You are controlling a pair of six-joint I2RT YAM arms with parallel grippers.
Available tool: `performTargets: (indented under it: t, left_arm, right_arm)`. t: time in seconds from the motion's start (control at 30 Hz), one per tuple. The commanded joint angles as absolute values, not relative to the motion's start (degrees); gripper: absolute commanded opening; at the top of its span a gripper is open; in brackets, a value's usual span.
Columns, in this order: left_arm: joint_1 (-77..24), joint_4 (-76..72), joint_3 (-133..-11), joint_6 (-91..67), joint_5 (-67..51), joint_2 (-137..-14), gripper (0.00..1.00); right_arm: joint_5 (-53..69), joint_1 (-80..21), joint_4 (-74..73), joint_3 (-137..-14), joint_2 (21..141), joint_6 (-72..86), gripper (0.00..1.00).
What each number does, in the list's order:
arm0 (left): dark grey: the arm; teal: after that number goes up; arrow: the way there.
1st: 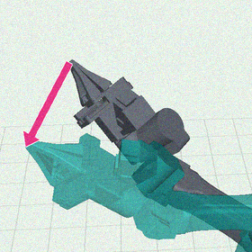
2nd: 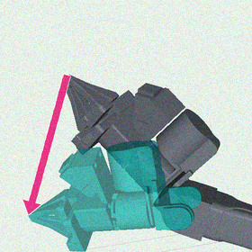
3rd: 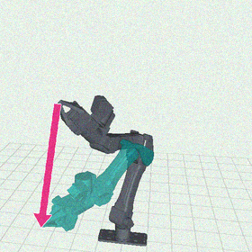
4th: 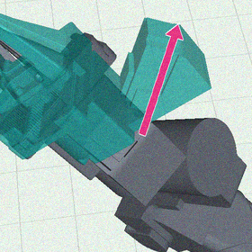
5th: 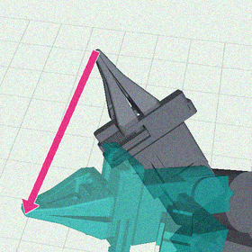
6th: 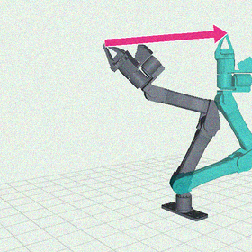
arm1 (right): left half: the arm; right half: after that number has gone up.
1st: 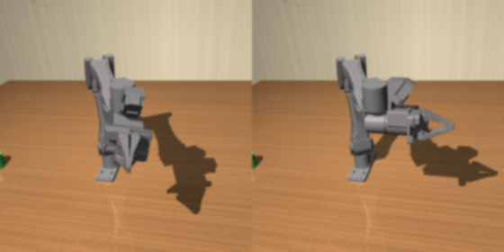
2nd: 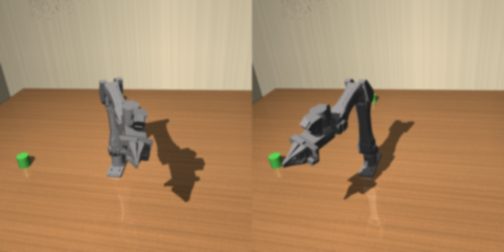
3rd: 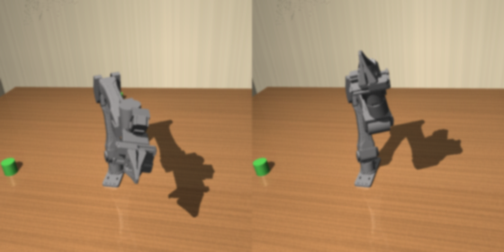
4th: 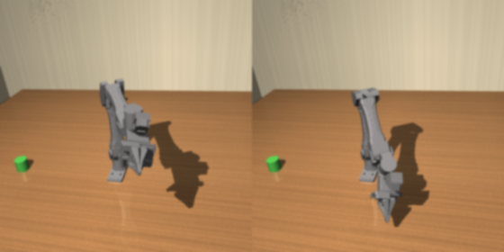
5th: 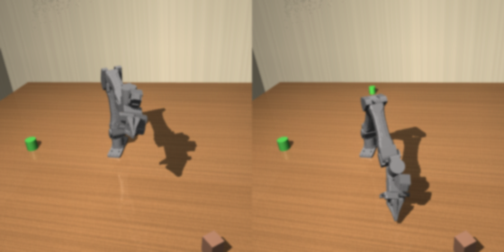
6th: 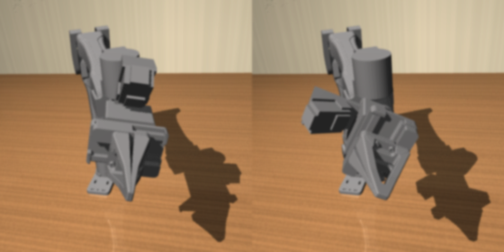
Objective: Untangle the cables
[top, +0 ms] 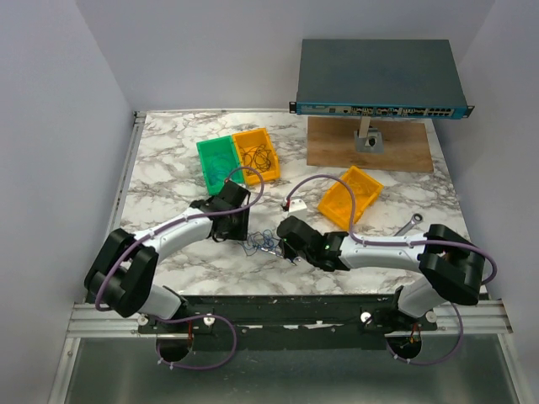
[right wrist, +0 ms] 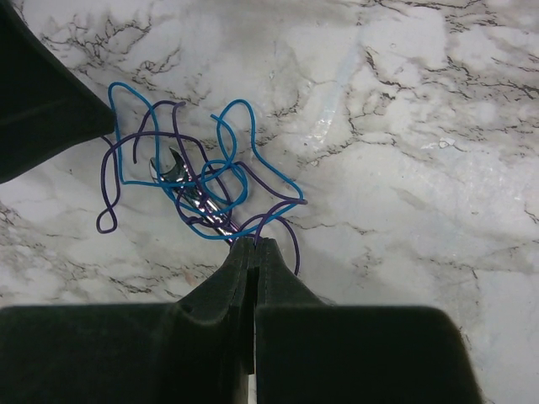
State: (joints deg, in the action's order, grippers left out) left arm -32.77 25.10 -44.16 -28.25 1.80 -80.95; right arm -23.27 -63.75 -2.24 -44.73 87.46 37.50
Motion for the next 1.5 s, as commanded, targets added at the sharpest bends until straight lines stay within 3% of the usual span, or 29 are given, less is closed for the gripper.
performTargets:
  t: [0.0,0.33,0.4,0.53,0.67,0.77,0.97,1.1,1.27,1.47]
  left_arm:
    - [-33.4,29.1,-47.6,-27.6,7.0,-84.6,0.46]
    - [-35.7,31.8,-53.6,-25.6,7.6,-92.5,0.45]
    - [-36.2,33.5,-55.2,-25.8,9.2,-94.8,0.37]
    - [-36.6,34.3,-56.6,-25.6,9.6,-96.6,0.00]
    - [-36.5,33.5,-55.1,-27.3,14.7,-92.9,0.00]
    - [-34.2,27.7,-49.1,-29.1,16.5,-82.4,0.00]
    - [-21.3,18.0,-35.4,-33.3,8.7,-60.2,0.00]
    - [-16.9,17.4,-30.1,-38.9,9.7,-45.8,0.00]
    - [-8.7,21.6,-28.7,-45.6,7.5,-31.7,0.00]
    - [4.8,26.5,-32.0,-45.4,0.1,-27.5,0.00]
  right_arm:
    - [-24.7,-63.9,-3.3,-46.1,86.6,38.2,0.01]
    - [-24.4,-64.0,-3.2,-46.1,85.7,38.3,0.01]
    - [-24.1,-64.0,-3.3,-46.3,85.7,38.4,0.01]
    - [-24.4,-64.0,-3.7,-46.0,84.9,38.7,0.01]
    - [-26.0,-63.1,-6.5,-45.8,84.1,40.2,0.01]
    - [-28.2,-60.5,-12.2,-45.5,82.4,42.4,0.01]
    - [-28.5,-51.5,-13.9,-38.3,68.5,42.8,0.01]
    - [-32.3,-48.5,-16.7,-36.9,60.5,43.0,0.01]
    - [-41.2,-47.6,-22.2,-36.8,54.5,47.2,0.01]
    - [-48.4,-47.5,-27.6,-36.6,45.9,50.6,0.01]
